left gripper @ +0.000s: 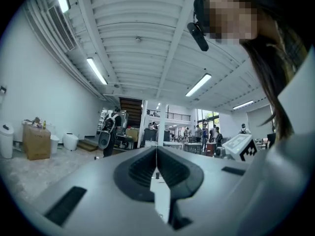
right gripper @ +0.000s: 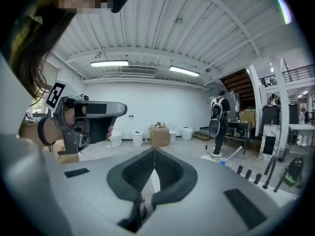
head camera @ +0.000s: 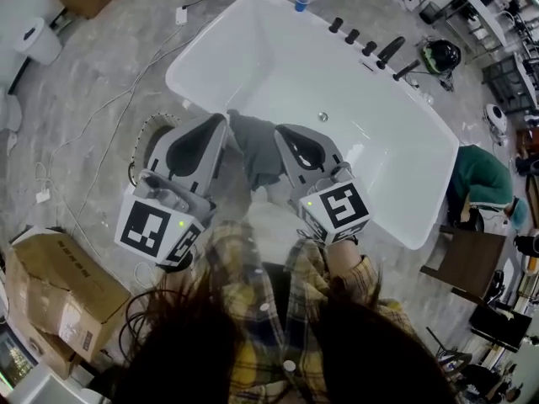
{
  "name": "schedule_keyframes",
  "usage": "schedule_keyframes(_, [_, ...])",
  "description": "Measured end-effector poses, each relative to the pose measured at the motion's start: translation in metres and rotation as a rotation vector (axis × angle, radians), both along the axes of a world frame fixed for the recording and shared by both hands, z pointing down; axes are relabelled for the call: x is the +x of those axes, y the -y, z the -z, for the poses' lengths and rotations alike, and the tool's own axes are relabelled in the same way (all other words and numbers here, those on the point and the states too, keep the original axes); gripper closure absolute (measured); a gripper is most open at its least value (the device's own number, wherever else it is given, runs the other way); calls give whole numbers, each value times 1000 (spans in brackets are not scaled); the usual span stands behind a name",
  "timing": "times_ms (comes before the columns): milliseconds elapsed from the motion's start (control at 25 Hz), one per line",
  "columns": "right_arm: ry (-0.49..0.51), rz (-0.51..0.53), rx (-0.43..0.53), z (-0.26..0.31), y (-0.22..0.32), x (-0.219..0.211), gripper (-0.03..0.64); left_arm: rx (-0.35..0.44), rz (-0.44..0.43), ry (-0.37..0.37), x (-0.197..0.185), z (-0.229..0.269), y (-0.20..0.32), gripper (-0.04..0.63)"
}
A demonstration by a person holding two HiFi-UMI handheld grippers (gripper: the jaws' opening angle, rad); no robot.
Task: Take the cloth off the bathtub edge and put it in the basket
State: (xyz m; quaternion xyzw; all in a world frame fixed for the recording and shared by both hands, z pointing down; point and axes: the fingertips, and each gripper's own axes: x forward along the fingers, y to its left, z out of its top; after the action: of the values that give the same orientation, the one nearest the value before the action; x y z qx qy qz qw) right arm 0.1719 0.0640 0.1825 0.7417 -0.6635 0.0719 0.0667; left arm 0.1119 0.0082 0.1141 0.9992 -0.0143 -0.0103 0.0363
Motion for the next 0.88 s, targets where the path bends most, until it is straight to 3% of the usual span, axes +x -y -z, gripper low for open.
schedule_keyframes(400, [10, 64, -5, -3, 34, 79, 601, 3, 48, 31, 73, -3, 22, 578])
schedule_keyframes(880, [55, -25, -100, -51, 54, 113, 601, -83, -6, 114, 98, -54, 47, 578])
